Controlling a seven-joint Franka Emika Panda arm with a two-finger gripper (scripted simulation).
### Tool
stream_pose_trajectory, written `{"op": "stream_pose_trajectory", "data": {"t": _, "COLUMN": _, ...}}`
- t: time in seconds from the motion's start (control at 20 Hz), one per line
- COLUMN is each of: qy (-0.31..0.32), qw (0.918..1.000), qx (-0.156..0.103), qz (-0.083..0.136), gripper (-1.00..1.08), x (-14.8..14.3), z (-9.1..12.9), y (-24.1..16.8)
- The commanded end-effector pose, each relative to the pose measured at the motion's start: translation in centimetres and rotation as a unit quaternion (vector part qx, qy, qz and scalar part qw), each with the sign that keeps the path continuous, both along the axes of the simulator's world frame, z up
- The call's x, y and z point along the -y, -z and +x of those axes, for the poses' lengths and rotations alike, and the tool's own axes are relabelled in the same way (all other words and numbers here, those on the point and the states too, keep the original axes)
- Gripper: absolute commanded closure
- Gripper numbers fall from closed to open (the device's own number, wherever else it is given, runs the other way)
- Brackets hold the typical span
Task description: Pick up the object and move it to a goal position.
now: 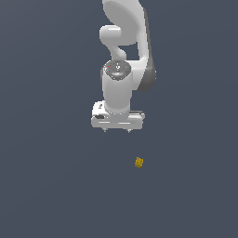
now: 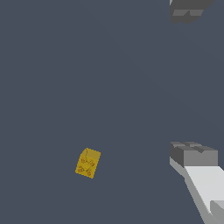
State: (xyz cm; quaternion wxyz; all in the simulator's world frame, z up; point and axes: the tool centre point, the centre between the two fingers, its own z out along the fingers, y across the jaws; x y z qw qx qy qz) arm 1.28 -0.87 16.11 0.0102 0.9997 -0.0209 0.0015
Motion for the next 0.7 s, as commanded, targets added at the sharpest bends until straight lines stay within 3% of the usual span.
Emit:
{"op": "stream_pose_trajectory", "data": {"t": 0.0, "qy": 0.009, "qw": 1.0000, "qx": 0.000, "qz": 0.001, "gripper": -0.92, "x": -0.5, "z": 0.7, "y": 0.4}}
{"op": "stream_pose_trajectory", "data": {"t": 0.65, "qy": 0.092, "qw": 0.9957, "qx": 0.001, "qz": 0.006, "gripper": -0.92, "x": -5.8, "z": 6.4, "y": 4.8}}
